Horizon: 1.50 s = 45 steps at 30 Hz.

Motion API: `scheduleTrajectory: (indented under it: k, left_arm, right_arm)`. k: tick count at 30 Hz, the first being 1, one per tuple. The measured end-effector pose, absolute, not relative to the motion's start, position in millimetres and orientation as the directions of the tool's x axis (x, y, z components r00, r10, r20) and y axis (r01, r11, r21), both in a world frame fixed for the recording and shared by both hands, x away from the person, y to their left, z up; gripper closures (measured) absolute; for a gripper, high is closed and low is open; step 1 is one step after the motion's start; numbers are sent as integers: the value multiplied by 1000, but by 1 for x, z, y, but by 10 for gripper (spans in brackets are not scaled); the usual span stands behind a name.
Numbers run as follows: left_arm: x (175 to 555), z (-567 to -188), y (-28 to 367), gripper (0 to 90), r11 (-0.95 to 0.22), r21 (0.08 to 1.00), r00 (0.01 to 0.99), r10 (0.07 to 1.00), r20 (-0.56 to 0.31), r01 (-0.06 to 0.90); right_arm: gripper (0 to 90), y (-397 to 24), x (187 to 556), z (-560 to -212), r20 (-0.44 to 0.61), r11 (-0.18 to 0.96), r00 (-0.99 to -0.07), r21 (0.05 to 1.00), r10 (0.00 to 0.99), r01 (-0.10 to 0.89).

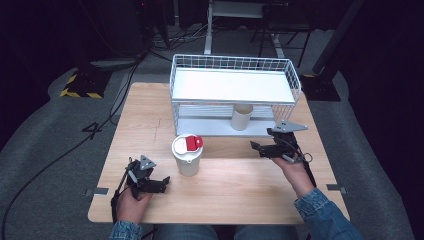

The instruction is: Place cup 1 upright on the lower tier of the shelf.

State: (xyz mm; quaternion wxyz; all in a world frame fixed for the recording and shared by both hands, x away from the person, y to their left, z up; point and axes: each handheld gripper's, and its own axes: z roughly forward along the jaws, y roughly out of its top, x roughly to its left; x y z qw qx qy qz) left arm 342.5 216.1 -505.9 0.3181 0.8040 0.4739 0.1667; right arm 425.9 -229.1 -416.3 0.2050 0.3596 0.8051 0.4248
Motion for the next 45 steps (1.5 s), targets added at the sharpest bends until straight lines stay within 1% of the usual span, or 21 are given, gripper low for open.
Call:
scheduleTrajectory:
  k: [4,7,13,18,25,37,40,45]
  left_arm:
    - [342,-506,216,23,-351,670,497,867,-32,655]
    - [342,-506,216,23,-352,669,499,866,-32,654]
    - [342,-506,216,23,-352,670,499,866,-32,654]
    - [343,-506,216,21,-351,669,497,867,-32,655]
    - [343,-506,216,20,-351,669,497,867,-31,655]
    - [342,-506,216,20,-349,669,494,869,-31,656]
    - [342,-506,216,20,-350,669,494,869,-31,656]
    - [342,-506,216,20,-349,669,494,869,-31,656]
  right_arm:
    - [155,-239,415,-416,-23,385,-671,834,741,396]
    - [157,-244,411,-418,-10,413,-706,817,708,402]
    - [152,-254,397,-424,-33,446,-711,799,702,403]
    - [152,-265,382,-434,-43,453,-699,789,714,415]
    - [153,-286,368,-451,-18,419,-667,791,744,446]
    - [155,-314,359,-485,-7,411,-618,752,786,515]
    - [156,-320,360,-492,14,391,-600,746,800,539]
    - [157,-325,362,-501,12,393,-588,732,809,556]
